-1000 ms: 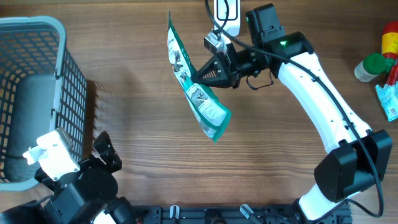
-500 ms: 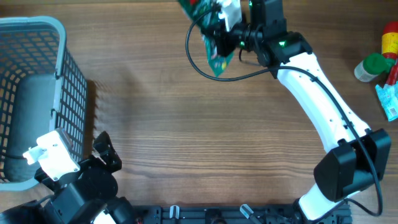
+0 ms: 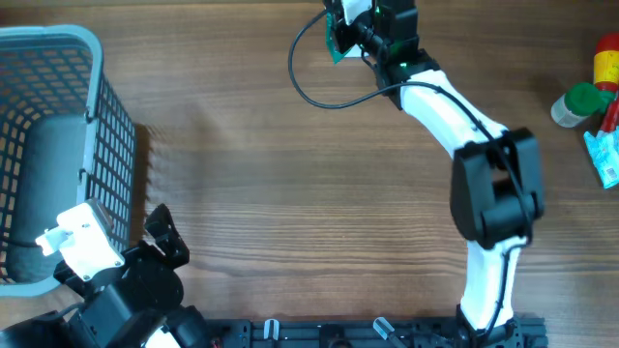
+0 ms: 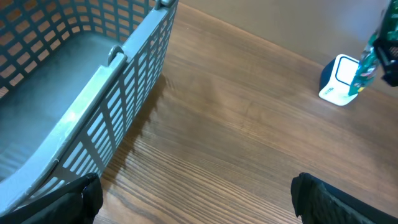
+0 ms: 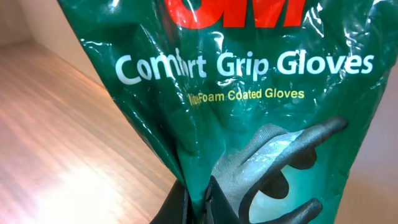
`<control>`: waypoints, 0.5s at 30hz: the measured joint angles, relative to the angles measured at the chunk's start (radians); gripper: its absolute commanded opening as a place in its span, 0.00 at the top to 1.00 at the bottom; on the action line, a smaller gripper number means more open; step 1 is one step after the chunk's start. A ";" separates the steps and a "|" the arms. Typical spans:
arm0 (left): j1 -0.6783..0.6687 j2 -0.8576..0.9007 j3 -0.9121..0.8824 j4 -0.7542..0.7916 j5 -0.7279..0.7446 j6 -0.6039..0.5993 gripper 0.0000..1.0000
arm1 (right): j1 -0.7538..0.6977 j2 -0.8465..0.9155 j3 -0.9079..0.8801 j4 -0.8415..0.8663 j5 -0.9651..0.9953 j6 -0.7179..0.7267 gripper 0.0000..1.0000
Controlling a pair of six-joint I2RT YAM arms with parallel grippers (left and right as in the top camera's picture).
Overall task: Scan the item barcode
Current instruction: 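Lift the glove pack and hold it at the white scanner, then move the glove pack to the right edge and release it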
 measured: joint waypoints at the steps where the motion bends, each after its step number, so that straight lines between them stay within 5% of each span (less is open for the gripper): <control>1: 0.000 0.000 0.000 0.000 0.000 0.000 0.00 | -0.005 0.025 0.018 0.006 0.000 0.000 0.96; 11: 0.000 0.000 0.000 0.000 0.000 0.000 0.00 | -0.009 0.121 0.163 -0.012 0.003 0.021 0.96; 15: 0.000 0.000 0.000 0.000 0.000 0.000 0.00 | -0.009 0.119 0.198 -0.160 0.007 0.035 0.96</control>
